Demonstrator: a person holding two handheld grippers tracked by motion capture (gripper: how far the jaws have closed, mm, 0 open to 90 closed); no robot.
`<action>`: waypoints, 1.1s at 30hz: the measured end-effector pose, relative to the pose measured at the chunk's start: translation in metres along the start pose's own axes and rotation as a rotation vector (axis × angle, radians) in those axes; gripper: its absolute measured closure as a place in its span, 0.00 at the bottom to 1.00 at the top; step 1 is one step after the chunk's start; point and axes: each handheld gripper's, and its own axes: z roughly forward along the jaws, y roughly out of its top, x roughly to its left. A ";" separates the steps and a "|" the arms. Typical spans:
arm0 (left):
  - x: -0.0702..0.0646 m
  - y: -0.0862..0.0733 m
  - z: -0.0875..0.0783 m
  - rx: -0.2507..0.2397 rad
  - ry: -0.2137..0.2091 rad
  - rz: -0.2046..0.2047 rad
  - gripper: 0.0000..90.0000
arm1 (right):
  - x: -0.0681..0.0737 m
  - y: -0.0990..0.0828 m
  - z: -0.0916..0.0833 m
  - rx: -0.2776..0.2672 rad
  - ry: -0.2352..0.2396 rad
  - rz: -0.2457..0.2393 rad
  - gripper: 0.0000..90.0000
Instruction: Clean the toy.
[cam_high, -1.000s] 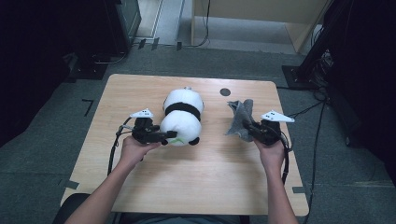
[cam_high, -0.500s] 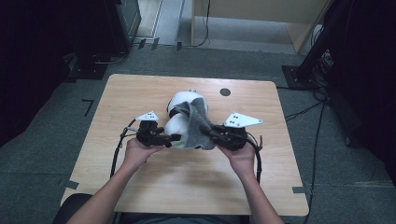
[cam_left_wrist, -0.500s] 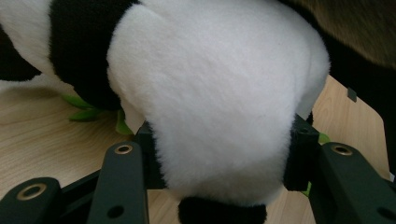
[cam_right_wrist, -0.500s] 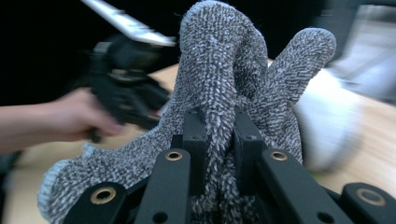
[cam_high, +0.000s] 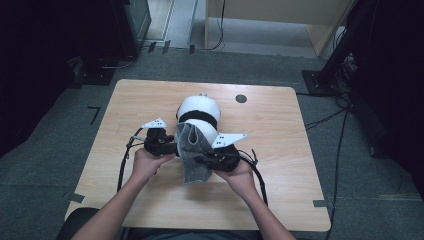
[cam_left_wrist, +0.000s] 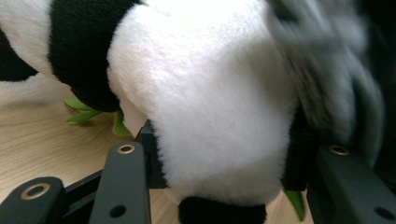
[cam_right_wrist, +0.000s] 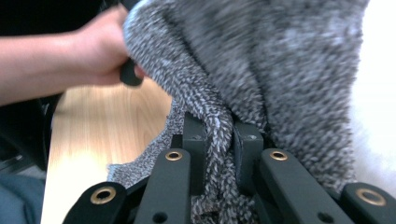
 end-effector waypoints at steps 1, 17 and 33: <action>0.000 0.000 0.000 0.002 0.004 -0.002 0.55 | -0.001 -0.002 0.002 0.007 -0.002 0.003 0.89; 0.007 0.002 -0.005 -0.030 -0.019 -0.079 0.55 | -0.013 -0.020 0.020 0.048 -0.007 0.035 0.89; 0.002 0.004 -0.008 -0.022 -0.052 -0.040 0.55 | -0.038 -0.031 0.019 0.141 -0.103 0.064 0.89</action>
